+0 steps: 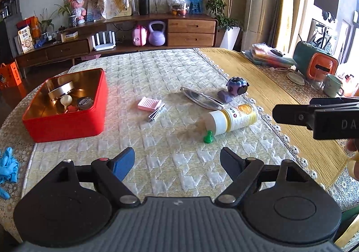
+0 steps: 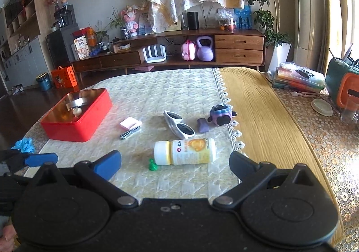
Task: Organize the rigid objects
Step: 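Move both tools back toward the pill bottle and green pushpin, then grasp the green pushpin with the left tool while the right tool grasps the white pill bottle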
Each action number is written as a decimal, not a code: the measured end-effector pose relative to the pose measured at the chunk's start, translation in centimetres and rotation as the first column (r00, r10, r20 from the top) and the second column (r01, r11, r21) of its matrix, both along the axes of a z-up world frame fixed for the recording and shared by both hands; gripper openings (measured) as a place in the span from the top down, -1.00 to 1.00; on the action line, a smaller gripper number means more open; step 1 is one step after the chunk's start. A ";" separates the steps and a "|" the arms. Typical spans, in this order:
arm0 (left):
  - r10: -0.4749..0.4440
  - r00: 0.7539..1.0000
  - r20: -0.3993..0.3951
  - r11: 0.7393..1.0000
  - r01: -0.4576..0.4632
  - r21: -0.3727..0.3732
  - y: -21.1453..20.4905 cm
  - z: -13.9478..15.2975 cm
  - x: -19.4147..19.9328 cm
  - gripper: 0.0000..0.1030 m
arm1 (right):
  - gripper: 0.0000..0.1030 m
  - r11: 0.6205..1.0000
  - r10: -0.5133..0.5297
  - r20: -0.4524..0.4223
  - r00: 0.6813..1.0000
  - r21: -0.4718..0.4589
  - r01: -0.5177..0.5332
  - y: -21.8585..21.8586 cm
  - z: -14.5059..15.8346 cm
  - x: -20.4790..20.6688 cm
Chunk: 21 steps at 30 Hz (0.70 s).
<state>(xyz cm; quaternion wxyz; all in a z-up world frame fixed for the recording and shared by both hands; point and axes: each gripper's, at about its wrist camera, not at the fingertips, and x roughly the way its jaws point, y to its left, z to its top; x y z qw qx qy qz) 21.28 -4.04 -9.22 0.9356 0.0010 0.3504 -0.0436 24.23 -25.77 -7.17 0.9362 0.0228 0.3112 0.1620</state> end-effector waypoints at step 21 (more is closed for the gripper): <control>-0.120 0.992 -0.039 0.992 0.121 0.022 -3.1 -6.5 6.5 -0.62 | -1.00 0.877 0.418 -0.142 0.897 -0.193 -0.440 3.1 -3.1 9.5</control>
